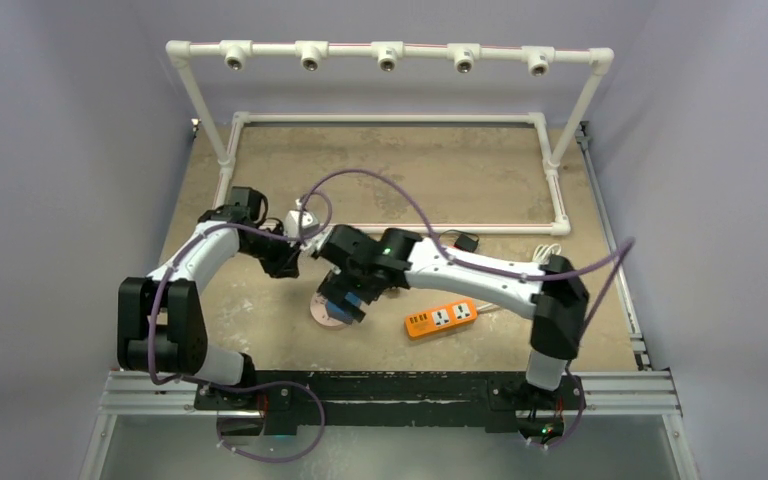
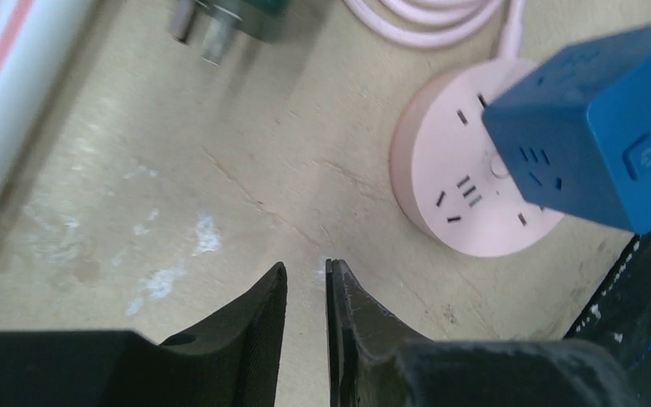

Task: Insert the plug

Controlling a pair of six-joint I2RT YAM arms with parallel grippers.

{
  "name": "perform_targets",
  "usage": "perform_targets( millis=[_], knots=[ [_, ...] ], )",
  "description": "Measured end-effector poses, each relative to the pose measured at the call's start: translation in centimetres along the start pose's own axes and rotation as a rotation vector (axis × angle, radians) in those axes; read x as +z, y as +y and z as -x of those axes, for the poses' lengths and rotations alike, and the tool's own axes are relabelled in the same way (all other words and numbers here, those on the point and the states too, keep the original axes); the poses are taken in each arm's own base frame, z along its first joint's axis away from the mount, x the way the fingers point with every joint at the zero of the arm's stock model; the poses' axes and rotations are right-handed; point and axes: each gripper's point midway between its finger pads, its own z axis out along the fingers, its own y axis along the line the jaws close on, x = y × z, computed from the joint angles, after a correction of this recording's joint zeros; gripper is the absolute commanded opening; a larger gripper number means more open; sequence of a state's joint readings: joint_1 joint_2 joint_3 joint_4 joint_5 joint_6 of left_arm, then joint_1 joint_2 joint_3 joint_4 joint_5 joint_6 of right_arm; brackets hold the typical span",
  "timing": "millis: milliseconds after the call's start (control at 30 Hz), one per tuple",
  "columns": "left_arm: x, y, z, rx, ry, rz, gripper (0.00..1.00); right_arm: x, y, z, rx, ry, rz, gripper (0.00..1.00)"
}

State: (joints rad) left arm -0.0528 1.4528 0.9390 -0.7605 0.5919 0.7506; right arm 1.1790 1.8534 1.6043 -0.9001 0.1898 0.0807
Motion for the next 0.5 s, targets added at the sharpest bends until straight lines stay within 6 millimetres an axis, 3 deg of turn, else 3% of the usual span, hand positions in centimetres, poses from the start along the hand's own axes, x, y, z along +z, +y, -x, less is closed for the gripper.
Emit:
perform_targets(
  millis=[167, 333, 500],
  knots=[
    [1.4, -2.4, -2.2, 0.085, 0.040, -0.066, 0.17, -3.8, -5.1, -0.9, 0.220, -0.101, -0.041, 0.77],
    [2.3, -4.8, -2.9, 0.217, 0.052, -0.116, 0.15, -4.7, -11.4, -4.4, 0.510, -0.143, -0.125, 0.69],
    [3.0, -6.6, -3.4, 0.303, 0.068, -0.171, 0.11, -5.1, -14.2, -6.9, 0.698, -0.166, -0.172, 0.69]
  ],
)
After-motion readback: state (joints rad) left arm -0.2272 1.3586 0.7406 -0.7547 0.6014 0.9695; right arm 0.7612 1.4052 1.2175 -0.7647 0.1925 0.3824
